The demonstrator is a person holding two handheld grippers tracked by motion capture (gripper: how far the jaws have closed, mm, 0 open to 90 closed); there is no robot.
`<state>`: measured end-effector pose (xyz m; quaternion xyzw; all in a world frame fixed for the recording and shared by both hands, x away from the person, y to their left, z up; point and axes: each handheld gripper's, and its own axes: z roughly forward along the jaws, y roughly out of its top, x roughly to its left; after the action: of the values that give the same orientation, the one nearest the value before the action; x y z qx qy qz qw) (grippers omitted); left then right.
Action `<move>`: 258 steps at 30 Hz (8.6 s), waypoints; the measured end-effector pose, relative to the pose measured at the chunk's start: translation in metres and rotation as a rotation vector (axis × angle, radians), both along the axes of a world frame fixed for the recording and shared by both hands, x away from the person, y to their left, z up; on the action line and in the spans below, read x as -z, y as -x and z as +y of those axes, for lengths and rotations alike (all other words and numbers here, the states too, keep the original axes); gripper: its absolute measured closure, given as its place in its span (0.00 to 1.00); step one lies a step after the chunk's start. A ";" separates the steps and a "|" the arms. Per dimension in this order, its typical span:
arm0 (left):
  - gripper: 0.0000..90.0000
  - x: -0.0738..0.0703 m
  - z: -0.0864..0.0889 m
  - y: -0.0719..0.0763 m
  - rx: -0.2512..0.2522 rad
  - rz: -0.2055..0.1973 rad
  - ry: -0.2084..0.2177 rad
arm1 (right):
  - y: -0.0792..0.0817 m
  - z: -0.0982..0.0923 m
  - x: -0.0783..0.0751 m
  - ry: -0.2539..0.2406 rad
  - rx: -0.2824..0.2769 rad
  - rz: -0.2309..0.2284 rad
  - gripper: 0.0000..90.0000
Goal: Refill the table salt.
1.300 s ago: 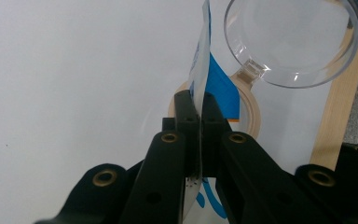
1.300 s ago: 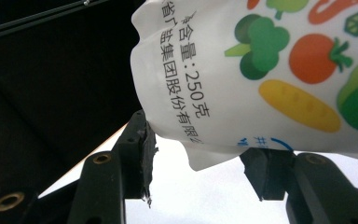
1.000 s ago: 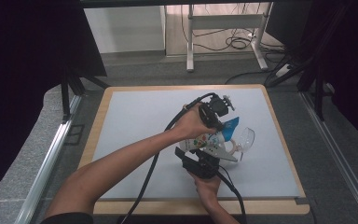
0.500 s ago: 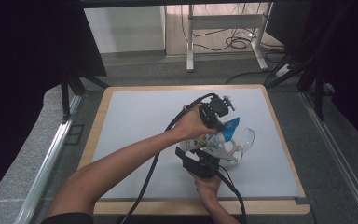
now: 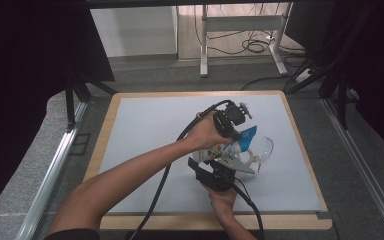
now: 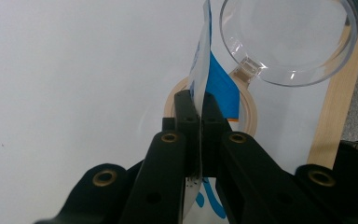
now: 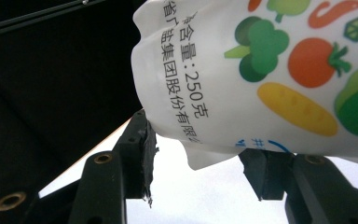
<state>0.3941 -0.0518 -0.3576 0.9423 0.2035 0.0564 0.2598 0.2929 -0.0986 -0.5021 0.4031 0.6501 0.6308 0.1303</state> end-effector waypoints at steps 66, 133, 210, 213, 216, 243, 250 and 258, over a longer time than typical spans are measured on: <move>1.00 0.003 -0.005 0.001 0.013 0.009 -0.014 | 0.001 0.000 -0.005 -0.023 0.004 -0.007 0.57; 1.00 0.004 -0.008 0.002 0.023 0.009 -0.012 | 0.001 -0.005 -0.010 -0.044 0.015 -0.025 0.58; 1.00 0.001 -0.007 0.003 0.027 0.019 -0.012 | 0.003 -0.003 -0.014 -0.056 0.022 -0.051 0.59; 1.00 0.000 -0.008 0.003 0.027 0.020 -0.015 | 0.003 -0.003 -0.015 -0.056 0.022 -0.052 0.59; 1.00 0.001 -0.008 0.003 0.028 0.021 -0.016 | 0.003 -0.003 -0.015 -0.056 0.023 -0.051 0.59; 1.00 0.003 -0.008 0.002 0.028 0.021 -0.019 | 0.004 -0.003 -0.016 -0.056 0.025 -0.054 0.60; 1.00 0.003 -0.007 0.002 0.028 0.021 -0.021 | 0.005 -0.003 -0.015 -0.053 0.023 -0.054 0.60; 1.00 0.003 -0.007 0.002 0.026 0.020 -0.019 | 0.005 -0.003 -0.015 -0.055 0.025 -0.053 0.61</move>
<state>0.3922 -0.0586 -0.3608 0.9479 0.1933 0.0454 0.2493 0.2881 -0.1013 -0.4870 0.3977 0.6239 0.6571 0.1445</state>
